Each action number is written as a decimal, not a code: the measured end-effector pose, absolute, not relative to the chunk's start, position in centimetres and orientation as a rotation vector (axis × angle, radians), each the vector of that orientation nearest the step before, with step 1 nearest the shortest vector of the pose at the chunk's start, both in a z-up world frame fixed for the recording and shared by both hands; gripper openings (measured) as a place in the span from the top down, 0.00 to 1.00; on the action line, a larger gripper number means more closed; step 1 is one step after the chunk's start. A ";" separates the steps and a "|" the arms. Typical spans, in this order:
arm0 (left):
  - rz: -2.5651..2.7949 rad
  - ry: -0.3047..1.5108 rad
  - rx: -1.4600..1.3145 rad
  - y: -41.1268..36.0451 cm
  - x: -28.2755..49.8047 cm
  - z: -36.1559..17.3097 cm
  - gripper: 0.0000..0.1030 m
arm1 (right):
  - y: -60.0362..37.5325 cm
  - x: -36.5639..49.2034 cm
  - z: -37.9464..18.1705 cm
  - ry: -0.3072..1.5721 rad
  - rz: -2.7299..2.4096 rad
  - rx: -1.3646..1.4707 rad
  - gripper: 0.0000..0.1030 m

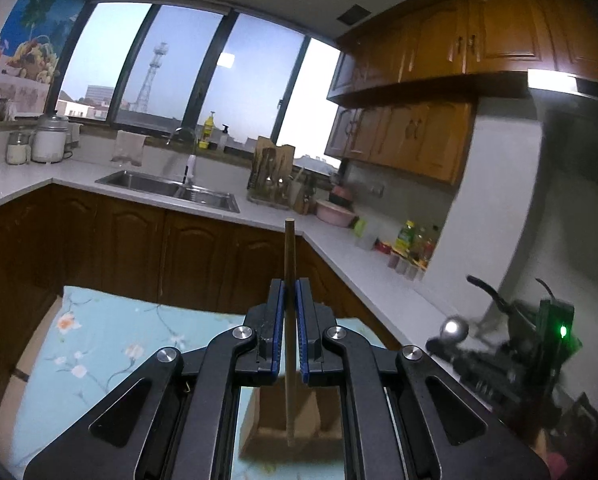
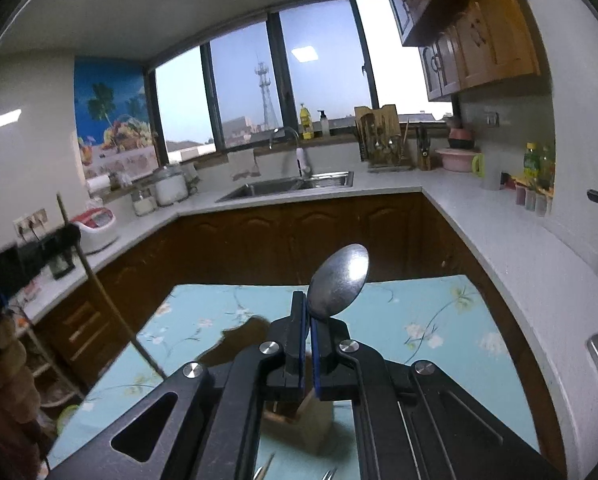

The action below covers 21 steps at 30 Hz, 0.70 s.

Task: Organize utensils
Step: 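Lower the spoon into the wooden holder and open the right gripper while the left gripper releases the chopstick there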

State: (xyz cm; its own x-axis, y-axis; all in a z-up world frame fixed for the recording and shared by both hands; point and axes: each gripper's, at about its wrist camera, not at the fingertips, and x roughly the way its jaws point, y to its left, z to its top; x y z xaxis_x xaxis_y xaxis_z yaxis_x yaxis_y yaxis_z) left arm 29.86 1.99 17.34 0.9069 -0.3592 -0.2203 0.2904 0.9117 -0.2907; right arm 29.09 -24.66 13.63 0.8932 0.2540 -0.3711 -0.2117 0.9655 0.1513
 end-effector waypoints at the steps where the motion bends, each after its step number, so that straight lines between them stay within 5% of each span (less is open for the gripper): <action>1: -0.331 0.274 -0.258 1.7 30.7 16.8 0.95 | -24.3 29.9 13.1 0.411 0.239 0.095 0.98; 12: -0.300 0.416 -0.246 -1.0 36.2 8.4 0.95 | -23.1 34.1 6.7 0.563 0.258 0.082 0.98; 21: -0.296 0.443 -0.227 -1.0 36.7 7.4 0.94 | -23.3 34.6 5.2 0.602 0.271 0.099 0.98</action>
State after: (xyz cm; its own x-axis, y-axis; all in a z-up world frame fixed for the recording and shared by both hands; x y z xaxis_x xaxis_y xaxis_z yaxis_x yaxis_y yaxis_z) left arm 36.69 -0.95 7.36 0.8621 -0.3282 -0.3861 0.2304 0.9325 -0.2781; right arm 34.58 -23.33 5.17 0.7899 0.2796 -0.5458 -0.2225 0.9600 0.1699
